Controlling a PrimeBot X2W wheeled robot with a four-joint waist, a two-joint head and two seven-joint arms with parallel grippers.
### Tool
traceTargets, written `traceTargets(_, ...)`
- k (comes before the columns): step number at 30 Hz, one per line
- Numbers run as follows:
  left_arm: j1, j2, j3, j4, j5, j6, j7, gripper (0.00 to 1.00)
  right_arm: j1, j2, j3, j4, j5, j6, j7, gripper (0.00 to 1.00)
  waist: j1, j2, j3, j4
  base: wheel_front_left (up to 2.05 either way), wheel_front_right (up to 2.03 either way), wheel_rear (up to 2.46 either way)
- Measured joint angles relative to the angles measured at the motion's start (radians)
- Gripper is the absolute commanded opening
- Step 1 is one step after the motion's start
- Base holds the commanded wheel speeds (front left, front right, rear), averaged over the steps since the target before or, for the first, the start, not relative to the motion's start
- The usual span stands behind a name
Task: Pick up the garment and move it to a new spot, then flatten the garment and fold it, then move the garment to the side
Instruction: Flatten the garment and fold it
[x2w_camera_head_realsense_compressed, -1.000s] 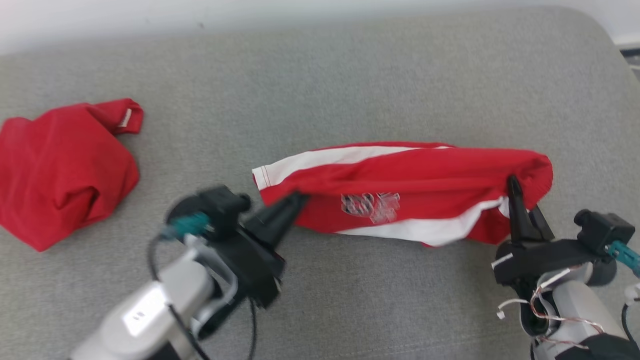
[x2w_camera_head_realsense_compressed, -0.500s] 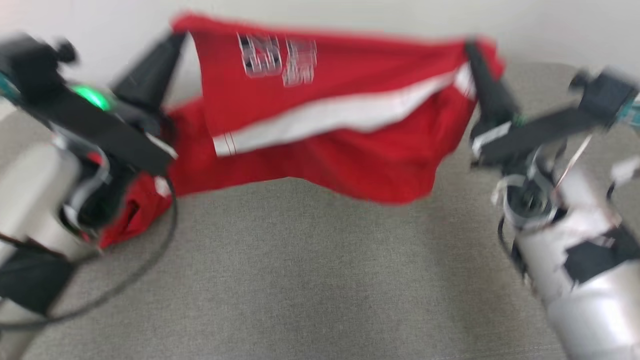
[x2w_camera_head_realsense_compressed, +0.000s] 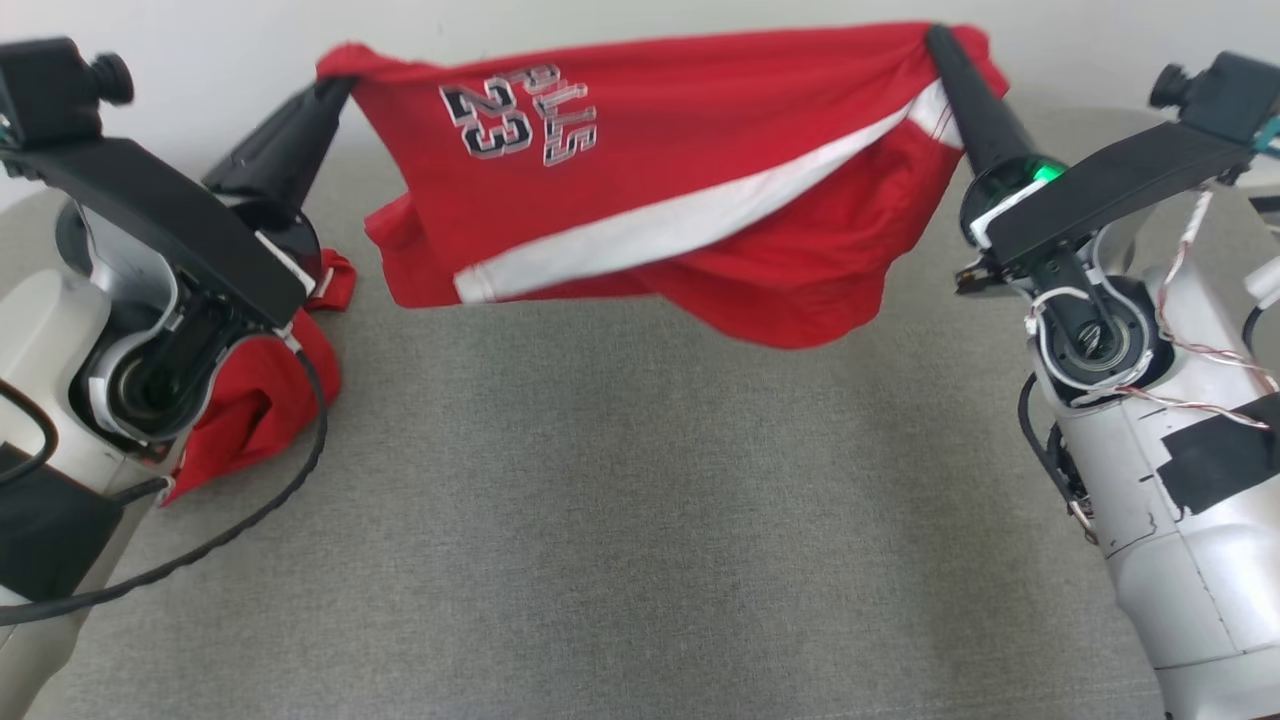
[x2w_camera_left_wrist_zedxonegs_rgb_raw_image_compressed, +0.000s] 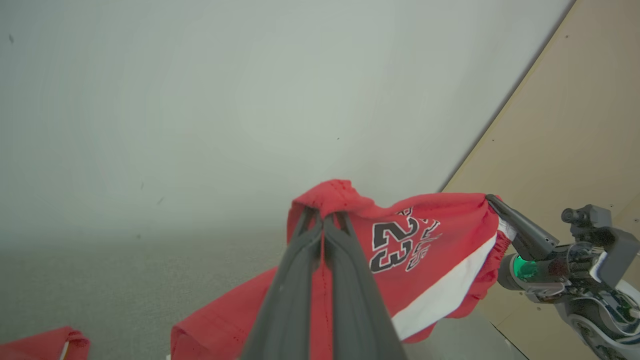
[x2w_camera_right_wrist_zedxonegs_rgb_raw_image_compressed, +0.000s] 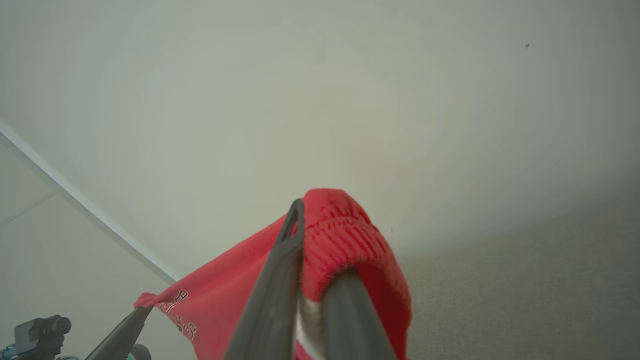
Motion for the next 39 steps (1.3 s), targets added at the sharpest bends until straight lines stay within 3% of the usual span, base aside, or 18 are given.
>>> traceTargets(6, 0.005, 0.001, -0.014, 0.043, -0.043, 0.000, 0.081, 0.00, -0.017, 0.039, 0.012, 0.071, 0.010, 0.000, 0.016, 0.00, 0.0000, 0.0000, 0.034, -0.009, 0.00, 0.00, 0.00)
traceTargets(10, -0.046, 0.014, -0.009, 0.106, -0.053, 0.000, 0.129, 0.00, -0.111, 0.081, 0.014, 0.142, 0.010, 0.000, 0.009, 0.00, 0.0001, 0.0001, 0.074, -0.021, 0.00, 0.00, 0.00)
traceTargets(14, -0.201, 0.016, 0.073, 0.144, -0.043, 0.000, 0.091, 0.00, -0.257, 0.093, -0.002, 0.182, 0.003, 0.000, -0.073, 0.00, 0.0001, 0.0000, 0.135, -0.037, 0.00, 0.00, 0.00)
traceTargets(18, -0.212, 0.013, 0.075, 0.132, -0.068, 0.000, 0.100, 0.00, -0.277, 0.091, 0.029, 0.192, 0.002, 0.000, -0.100, 0.00, 0.0001, 0.0001, 0.182, -0.048, 0.00, 0.00, 0.00)
traceTargets(24, 0.024, 0.004, 0.003, 0.072, -0.133, 0.000, 0.145, 0.00, -0.089, 0.078, 0.101, 0.184, 0.002, 0.000, -0.100, 0.00, 0.0002, 0.0002, 0.205, -0.044, 0.00, 0.00, 0.00)
traceTargets(30, 0.224, 0.056, -0.016, -0.010, -0.183, 0.000, 0.135, 0.00, 0.112, 0.040, 0.130, 0.131, 0.031, 0.000, -0.122, 0.00, -0.0001, 0.0000, 0.179, -0.031, 0.00, 0.00, 0.00)
traceTargets(35, 0.360, 0.047, -0.060, -0.066, -0.187, 0.000, 0.102, 0.00, 0.258, 0.014, 0.159, 0.079, 0.060, 0.000, -0.137, 0.13, 0.0000, 0.0000, 0.143, -0.024, 0.00, 0.00, 0.00)
traceTargets(39, 0.437, 0.042, -0.074, -0.092, -0.170, 0.000, 0.047, 0.00, 0.350, -0.003, 0.179, 0.032, 0.086, 0.000, -0.152, 0.13, -0.0001, 0.0000, 0.108, -0.019, 0.00, 0.00, 0.00)
